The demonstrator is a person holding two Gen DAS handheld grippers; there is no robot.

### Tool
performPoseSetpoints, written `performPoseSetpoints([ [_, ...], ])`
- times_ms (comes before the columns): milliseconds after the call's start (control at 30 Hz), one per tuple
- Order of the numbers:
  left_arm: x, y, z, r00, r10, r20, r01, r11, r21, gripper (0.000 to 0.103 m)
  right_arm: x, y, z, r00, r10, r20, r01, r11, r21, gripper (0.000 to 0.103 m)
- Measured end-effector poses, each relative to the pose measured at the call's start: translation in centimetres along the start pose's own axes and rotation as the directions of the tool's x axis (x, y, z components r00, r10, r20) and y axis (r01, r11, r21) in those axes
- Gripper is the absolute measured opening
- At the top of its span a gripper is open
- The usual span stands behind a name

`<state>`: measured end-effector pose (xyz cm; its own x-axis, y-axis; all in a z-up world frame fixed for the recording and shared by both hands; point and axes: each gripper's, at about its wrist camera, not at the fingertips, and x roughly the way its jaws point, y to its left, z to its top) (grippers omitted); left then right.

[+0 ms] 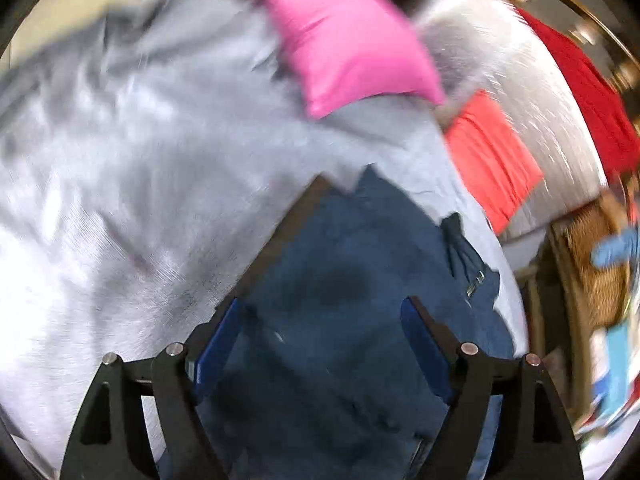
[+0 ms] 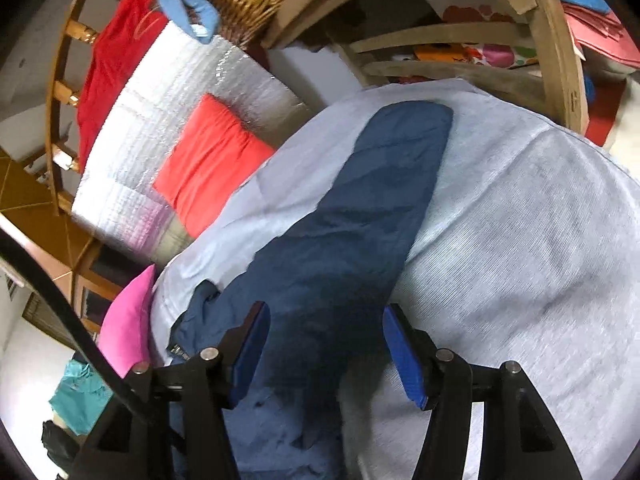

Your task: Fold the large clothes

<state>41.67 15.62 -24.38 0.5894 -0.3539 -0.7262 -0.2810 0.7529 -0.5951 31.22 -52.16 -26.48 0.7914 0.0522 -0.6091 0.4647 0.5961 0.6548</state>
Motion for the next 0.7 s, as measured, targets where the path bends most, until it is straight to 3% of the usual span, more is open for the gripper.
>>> performPoseSetpoints([
  [100, 1.7, 0.2, 0.8, 0.998, -0.059, -0.025, 0.058, 0.998, -0.022, 0.079, 0.8, -1.6, 1.2, 1.0, -0.007, -0.003, 0.007, 0.999, 0.038, 0.063],
  [133, 1.4, 0.0, 0.5, 0.998, -0.059, -0.028, 0.059, 0.998, -0.003, 0.067, 1.0, -2.4, 1.6, 1.0, -0.011, -0.002, 0.011, 0.998, 0.055, 0.063],
  [167, 1.0, -0.9, 0.6, 0.998, -0.058, -0.034, 0.059, 0.998, 0.025, 0.048, 1.2, -3.0, 2.0, 1.0, -0.013, 0.0, 0.013, 0.997, 0.075, 0.063],
  [267, 0.6, -5.4, -0.2, 0.996, -0.093, -0.015, 0.094, 0.984, 0.153, 0.029, 1.6, -5.1, 3.0, 1.0, 0.006, -0.001, -0.006, 0.989, 0.151, 0.063],
  [400, 0.3, -13.0, -2.9, 0.986, -0.16, -0.049, 0.167, 0.928, 0.334, 0.024, 3.1, -6.2, 3.6, 0.996, 0.082, -0.041, -0.072, 0.976, 0.204, 0.063],
  [533, -0.1, -22.5, -8.1, 0.962, -0.201, -0.184, 0.269, 0.803, 0.532, 0.024, 4.0, -6.5, 3.7, 0.991, 0.123, -0.057, -0.106, 0.965, 0.24, 0.063],
  [600, -0.4, -26.7, -10.8, 0.943, -0.192, -0.271, 0.323, 0.726, 0.607, 0.032, 4.3, -6.7, 3.7, 0.989, 0.138, -0.053, -0.12, 0.957, 0.263, 0.063],
  [667, -1.8, -30.1, -13.6, 0.92, -0.16, -0.358, 0.374, 0.629, 0.681, 0.057, 4.5, -7.1, 3.8, 0.987, 0.151, -0.054, -0.13, 0.95, 0.284, 0.063],
  [700, -2.8, -31.1, -14.3, 0.917, -0.162, -0.366, 0.387, 0.59, 0.709, 0.063, 4.8, -7.3, 3.8, 0.987, 0.149, -0.054, -0.127, 0.947, 0.294, 0.063],
])
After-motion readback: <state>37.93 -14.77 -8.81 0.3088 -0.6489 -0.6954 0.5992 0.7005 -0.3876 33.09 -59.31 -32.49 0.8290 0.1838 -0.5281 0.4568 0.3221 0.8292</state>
